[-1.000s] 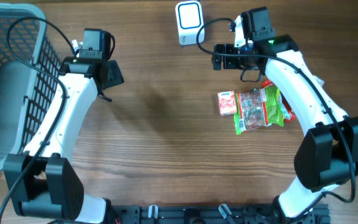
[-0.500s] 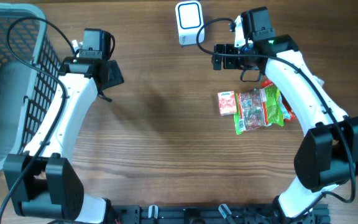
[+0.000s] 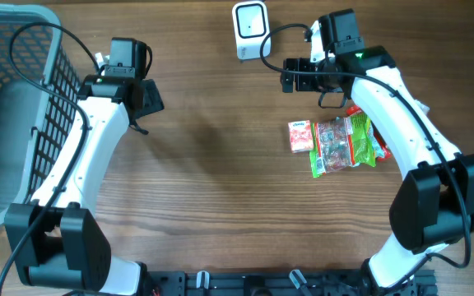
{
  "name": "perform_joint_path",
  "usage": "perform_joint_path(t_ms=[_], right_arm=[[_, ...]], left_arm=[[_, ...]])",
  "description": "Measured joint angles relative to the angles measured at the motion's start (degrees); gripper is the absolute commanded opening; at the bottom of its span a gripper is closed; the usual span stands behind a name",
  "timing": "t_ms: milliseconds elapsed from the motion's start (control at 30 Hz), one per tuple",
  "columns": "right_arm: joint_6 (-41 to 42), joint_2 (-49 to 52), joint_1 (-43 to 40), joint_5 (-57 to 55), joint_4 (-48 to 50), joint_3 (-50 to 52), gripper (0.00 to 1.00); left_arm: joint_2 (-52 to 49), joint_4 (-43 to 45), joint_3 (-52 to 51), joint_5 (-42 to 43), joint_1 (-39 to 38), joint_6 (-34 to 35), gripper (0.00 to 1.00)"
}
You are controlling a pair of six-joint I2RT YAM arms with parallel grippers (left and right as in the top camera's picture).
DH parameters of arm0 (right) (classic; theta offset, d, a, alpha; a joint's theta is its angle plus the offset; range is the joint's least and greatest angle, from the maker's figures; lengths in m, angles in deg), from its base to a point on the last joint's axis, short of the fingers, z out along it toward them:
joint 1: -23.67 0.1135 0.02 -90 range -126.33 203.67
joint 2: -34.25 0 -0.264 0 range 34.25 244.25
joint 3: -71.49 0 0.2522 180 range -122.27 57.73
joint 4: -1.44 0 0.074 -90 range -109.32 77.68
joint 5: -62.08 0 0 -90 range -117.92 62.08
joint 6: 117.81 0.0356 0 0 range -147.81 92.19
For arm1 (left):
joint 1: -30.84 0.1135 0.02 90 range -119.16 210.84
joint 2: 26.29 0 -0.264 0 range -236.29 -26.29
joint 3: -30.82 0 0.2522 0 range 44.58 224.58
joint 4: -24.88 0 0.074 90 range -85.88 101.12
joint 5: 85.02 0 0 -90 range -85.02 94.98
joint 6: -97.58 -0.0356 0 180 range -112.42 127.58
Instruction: Scan the item barcode
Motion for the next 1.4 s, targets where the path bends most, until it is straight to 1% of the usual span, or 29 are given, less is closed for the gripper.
perform_joint_path(t_ms=[233,300,367,500,667,767,900,1000,1033,1100,1133,1167,1333,1367,1400], right_arm=[[0.00,-0.22,0.00,0.02,-0.02,0.00,1.00],[0.00,-1.36,0.00,0.00,-0.04,0.00,1.00],[0.00,-5.16,0.00,0.00,-0.07,0.02,1.00],[0.00,-20.00,0.00,-1.44,0.00,0.02,1.00],[-0.76,-44.00,0.00,-8.09,0.17,-0.24,1.00],[-3.41,-54.60,0.00,-10.84,-1.05,-0.87,1.00],[-6.95,-65.29,-0.46,-13.00,-6.97,-0.42,1.00],[-7.85,-72.91,-1.40,-13.66,-9.60,5.42,1.00],[-7.93,-77.33,-1.66,-13.79,-9.31,9.77,1.00],[-7.93,-82.07,-2.34,-13.99,-5.46,15.61,1.00],[-7.93,-87.01,-3.61,-13.94,1.73,23.85,1.00],[-7.91,-89.02,-4.22,-13.94,3.67,27.56,1.00],[-7.41,-99.97,-5.55,-12.26,35.56,52.70,1.00],[-7.02,-101.24,-5.55,-12.20,38.45,55.56,1.00],[-6.43,-102.64,-5.55,-12.07,44.70,59.69,0.99]], left_arm=[[0.00,0.00,0.00,0.00,0.00,0.00,1.00],[0.00,0.00,0.00,0.00,0.00,0.00,1.00],[0.00,0.02,0.00,0.00,0.00,0.00,1.00],[0.00,0.02,0.00,0.00,0.00,0.00,1.00],[0.00,0.00,0.00,0.00,0.00,0.00,1.00],[0.00,0.00,0.00,0.00,0.00,0.00,1.00],[0.00,0.00,0.00,0.00,0.00,0.00,1.00],[0.00,0.00,0.00,0.00,0.00,0.00,1.00],[0.00,0.02,0.00,0.02,0.00,0.00,1.00],[0.00,0.02,0.00,0.00,0.00,0.00,1.00],[0.00,0.02,0.00,0.00,0.00,0.00,1.00],[0.00,0.00,0.00,-0.04,0.00,0.00,1.00],[0.00,0.04,0.00,0.00,0.00,0.00,1.00],[0.00,0.00,0.00,0.02,0.00,0.00,1.00],[0.00,0.00,0.00,0.00,0.00,0.00,1.00]])
